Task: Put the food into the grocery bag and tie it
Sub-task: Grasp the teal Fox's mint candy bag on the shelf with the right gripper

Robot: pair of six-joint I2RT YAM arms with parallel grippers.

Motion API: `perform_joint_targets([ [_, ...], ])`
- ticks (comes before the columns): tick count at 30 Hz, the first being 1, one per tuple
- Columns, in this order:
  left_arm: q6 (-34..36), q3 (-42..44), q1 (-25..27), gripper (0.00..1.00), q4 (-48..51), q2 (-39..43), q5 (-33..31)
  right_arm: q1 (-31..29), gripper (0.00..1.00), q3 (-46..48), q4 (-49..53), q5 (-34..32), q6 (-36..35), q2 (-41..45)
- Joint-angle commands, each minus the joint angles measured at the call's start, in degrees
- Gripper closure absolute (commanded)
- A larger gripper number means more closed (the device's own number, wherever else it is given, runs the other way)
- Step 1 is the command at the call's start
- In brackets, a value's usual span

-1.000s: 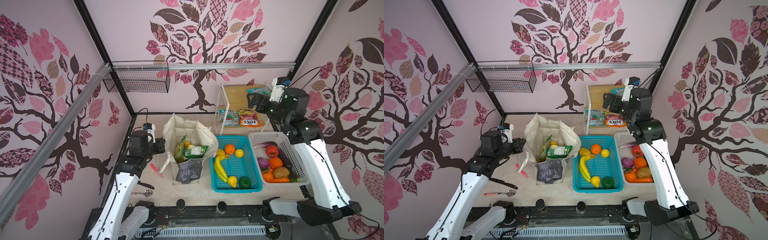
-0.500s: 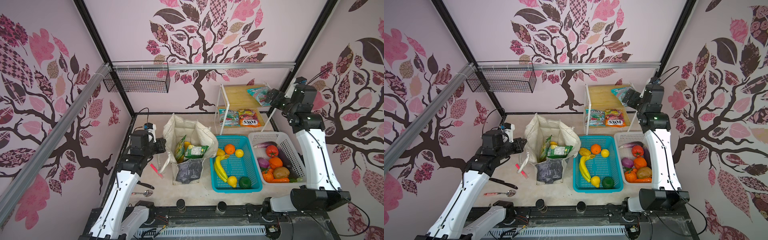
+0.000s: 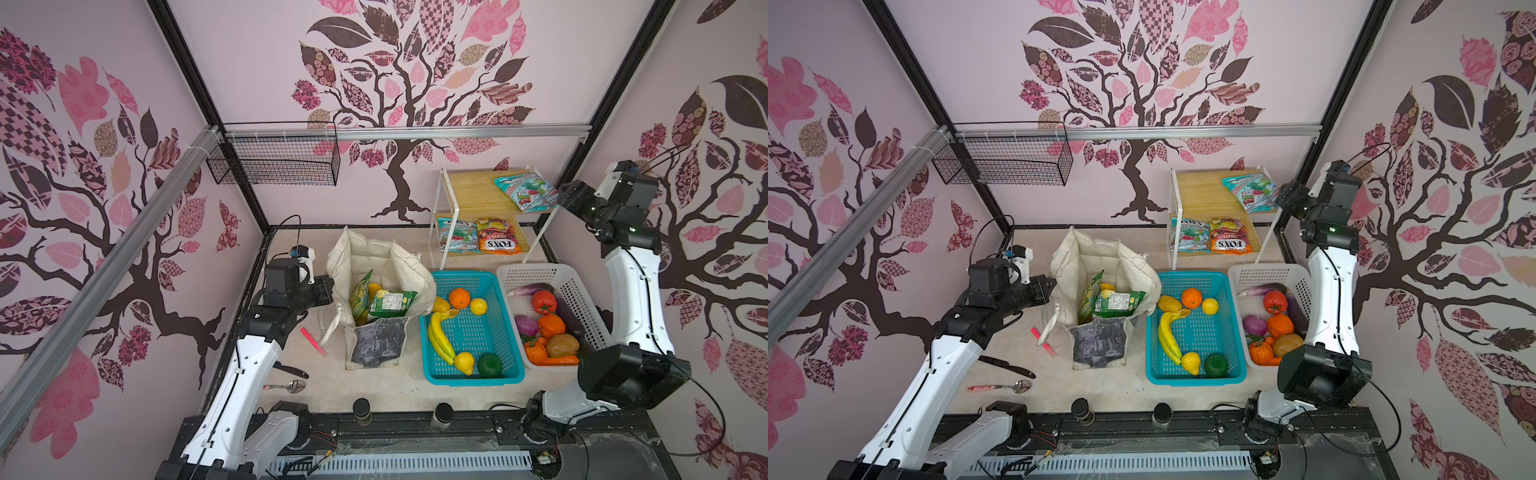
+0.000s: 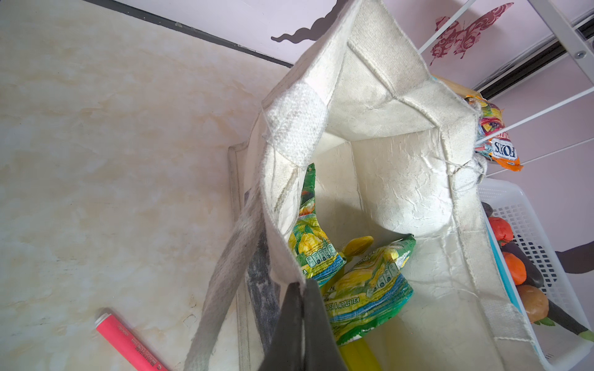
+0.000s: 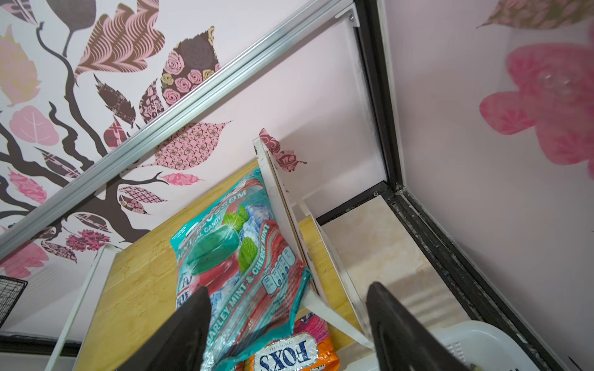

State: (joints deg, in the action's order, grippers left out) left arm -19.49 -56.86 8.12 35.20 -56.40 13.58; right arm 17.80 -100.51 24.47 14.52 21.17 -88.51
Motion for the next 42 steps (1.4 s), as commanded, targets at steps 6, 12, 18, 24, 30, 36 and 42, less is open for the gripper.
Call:
perform_joint_targets([
  [6,0.33,1.73,-0.14,1.0,-0.43,0.79,-0.04,-0.07,0.31,0.14,-2.92,5.48,1.04,-3.1],
  [12,0.32,1.75,-0.19,1.0,-0.49,0.68,0.24,-0.05,0.46,1.01,-4.62,5.89,1.37,-3.23],
  [18,0.32,1.71,-0.16,1.0,-0.47,0.8,0.11,-0.05,0.48,0.21,-4.38,5.56,1.06,-4.58],
  [24,0.41,1.75,-0.17,1.0,-0.44,0.8,0.04,-0.05,0.58,0.47,-5.28,6.45,1.67,-5.62],
  [30,0.41,1.59,-0.15,1.0,-0.43,0.64,0.04,-0.05,0.78,1.51,-6.36,6.92,2.3,-4.44],
  [36,0.41,1.58,-0.16,1.0,-0.45,0.8,0.04,-0.07,0.9,1.57,-6.67,7.03,2.51,-3.1],
  [42,0.41,1.61,-0.14,1.0,-0.44,0.86,0.04,-0.54,1.0,2.26,-8.16,10.08,4.9,-1.37],
])
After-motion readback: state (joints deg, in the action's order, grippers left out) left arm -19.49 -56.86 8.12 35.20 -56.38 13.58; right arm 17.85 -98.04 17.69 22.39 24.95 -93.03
